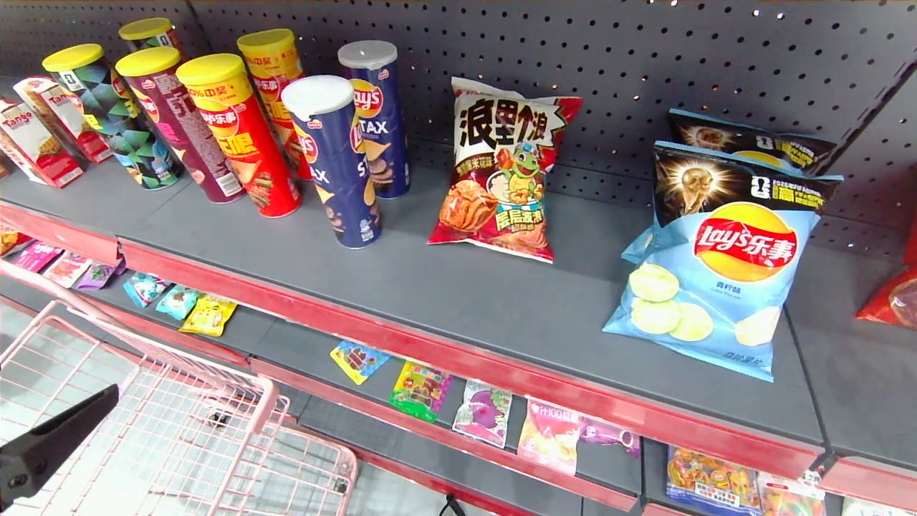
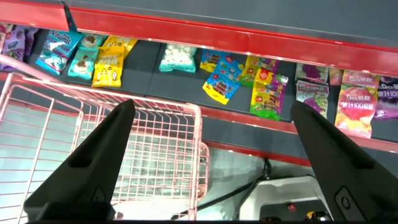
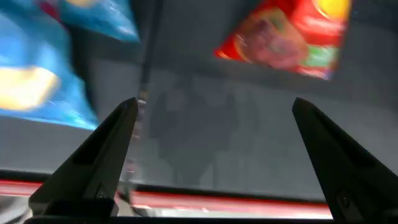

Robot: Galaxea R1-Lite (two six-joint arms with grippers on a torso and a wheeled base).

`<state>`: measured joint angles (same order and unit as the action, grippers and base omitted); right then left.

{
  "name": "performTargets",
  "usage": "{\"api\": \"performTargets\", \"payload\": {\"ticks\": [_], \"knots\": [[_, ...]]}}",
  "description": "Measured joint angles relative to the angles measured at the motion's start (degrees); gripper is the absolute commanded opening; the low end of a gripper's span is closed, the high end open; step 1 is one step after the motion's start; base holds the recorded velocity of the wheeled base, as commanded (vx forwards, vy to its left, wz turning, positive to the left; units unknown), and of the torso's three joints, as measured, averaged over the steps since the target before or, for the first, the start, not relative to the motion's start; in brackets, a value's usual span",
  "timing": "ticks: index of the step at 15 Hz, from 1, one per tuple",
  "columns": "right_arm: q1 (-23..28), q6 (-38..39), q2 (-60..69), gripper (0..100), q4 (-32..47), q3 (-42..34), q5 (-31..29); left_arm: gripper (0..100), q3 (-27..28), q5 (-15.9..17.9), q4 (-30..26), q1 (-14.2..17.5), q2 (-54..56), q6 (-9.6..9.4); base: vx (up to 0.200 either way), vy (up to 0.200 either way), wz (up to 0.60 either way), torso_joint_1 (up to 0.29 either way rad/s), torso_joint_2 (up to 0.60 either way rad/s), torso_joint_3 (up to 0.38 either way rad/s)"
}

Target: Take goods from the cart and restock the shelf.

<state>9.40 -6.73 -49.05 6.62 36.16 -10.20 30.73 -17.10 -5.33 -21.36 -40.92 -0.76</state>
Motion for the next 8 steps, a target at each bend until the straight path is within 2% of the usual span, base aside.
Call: {"api": "performTargets", "payload": {"ticks": [2, 8], "knots": [[1.2, -1.1, 2.7, 100, -0.1, -1.6, 2.1, 100, -0.1, 0.2, -2.3, 0.0, 2.3, -0.63, 0.000, 0.000, 0.00, 0.000, 0.00, 0.000], [1.8, -0.2, 8.7, 100, -0.4, -7.8, 2.5, 100, -0.5, 0.3, -2.6, 0.0, 5.6, -0.74, 0.000, 0.000, 0.00, 0.000, 0.00, 0.000]]}}
